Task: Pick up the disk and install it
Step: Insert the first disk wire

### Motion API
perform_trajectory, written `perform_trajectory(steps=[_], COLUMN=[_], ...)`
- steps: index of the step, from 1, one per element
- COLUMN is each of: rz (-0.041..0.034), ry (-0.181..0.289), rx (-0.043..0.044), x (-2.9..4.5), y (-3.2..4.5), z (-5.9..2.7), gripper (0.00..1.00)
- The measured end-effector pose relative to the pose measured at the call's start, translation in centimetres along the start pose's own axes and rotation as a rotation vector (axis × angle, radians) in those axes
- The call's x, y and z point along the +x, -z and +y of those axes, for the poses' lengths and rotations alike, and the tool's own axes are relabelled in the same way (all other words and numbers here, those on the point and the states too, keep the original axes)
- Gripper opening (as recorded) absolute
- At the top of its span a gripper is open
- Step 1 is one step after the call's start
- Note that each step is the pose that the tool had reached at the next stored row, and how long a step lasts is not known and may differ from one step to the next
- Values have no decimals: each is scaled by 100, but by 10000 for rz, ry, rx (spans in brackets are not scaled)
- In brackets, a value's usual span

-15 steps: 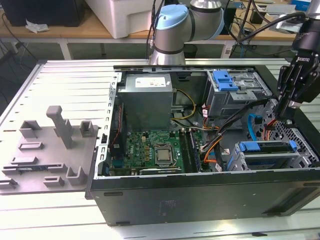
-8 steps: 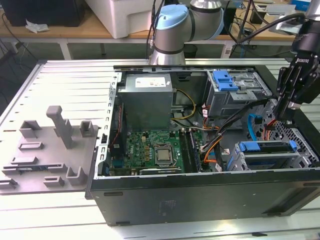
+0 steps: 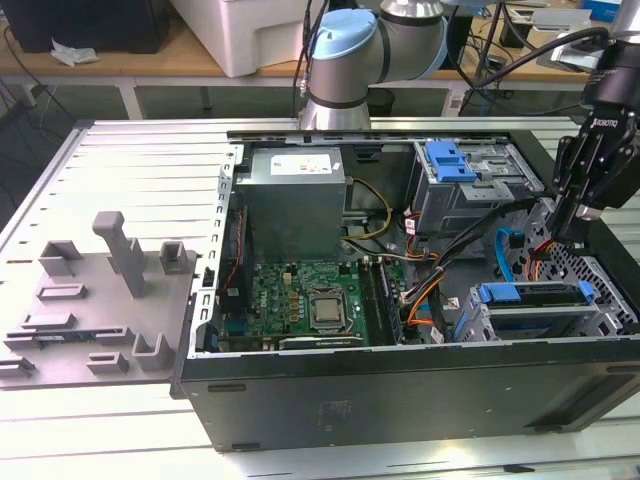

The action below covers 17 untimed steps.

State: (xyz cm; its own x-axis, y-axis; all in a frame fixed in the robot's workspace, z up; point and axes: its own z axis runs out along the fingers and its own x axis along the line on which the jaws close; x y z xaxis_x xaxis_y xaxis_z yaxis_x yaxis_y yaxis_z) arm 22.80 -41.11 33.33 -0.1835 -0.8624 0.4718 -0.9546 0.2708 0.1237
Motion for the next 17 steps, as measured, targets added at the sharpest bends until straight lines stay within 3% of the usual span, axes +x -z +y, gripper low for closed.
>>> perform_trajectory(steps=[8, 17], rz=[-9, 35], ry=[-22, -40], rx=[50, 72], x=[-19, -27], y=[9, -4], z=[16, 15], gripper=[35, 35])
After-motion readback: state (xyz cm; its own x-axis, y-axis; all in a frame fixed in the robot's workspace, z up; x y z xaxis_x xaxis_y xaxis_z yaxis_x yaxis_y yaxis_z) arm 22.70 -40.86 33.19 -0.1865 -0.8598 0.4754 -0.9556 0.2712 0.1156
